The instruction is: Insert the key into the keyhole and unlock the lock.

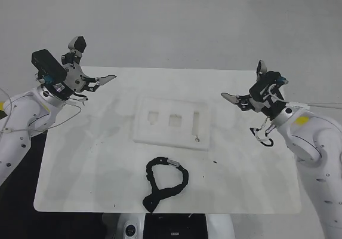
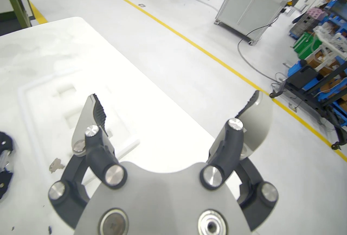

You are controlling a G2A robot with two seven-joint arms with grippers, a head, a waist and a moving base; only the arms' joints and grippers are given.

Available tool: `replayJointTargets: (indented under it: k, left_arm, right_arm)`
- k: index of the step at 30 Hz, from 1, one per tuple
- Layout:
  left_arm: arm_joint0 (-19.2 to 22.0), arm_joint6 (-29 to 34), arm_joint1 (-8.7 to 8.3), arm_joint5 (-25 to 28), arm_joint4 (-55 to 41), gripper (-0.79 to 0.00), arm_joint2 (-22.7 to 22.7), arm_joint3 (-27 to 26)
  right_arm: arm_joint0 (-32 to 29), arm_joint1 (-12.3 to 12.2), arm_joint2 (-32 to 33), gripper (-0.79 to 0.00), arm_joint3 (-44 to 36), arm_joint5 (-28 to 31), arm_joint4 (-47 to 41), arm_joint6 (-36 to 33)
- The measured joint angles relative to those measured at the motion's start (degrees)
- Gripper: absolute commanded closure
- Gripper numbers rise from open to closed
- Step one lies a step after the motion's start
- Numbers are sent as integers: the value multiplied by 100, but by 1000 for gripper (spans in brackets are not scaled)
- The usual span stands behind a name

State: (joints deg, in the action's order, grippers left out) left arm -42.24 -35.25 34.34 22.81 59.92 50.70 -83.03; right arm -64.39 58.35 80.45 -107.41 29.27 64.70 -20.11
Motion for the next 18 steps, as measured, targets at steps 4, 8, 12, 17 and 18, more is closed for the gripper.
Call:
replayJointTargets:
  k: [4,8,12,17,18]
  left_arm:
    - [0,0,0,0,0,-785,0,0]
    - [0,0,0,0,0,-785,0,0]
    - [0,0,0,0,0,-785,0,0]
    - [0,0,0,0,0,-785,0,0]
    - [0,0,0,0,0,-785,0,0]
  right_arm:
    - [146,18,-255,-785,-148,-31,-483,-975]
    - [288,31,-482,-785,-326,-286,-1019,-2083]
    - [417,43,-713,-785,-448,-590,-1483,-3103]
    - [545,71,-1043,-785,-549,-911,-1977,-3926]
    - [568,76,-1106,-785,-551,-955,-2039,-4040]
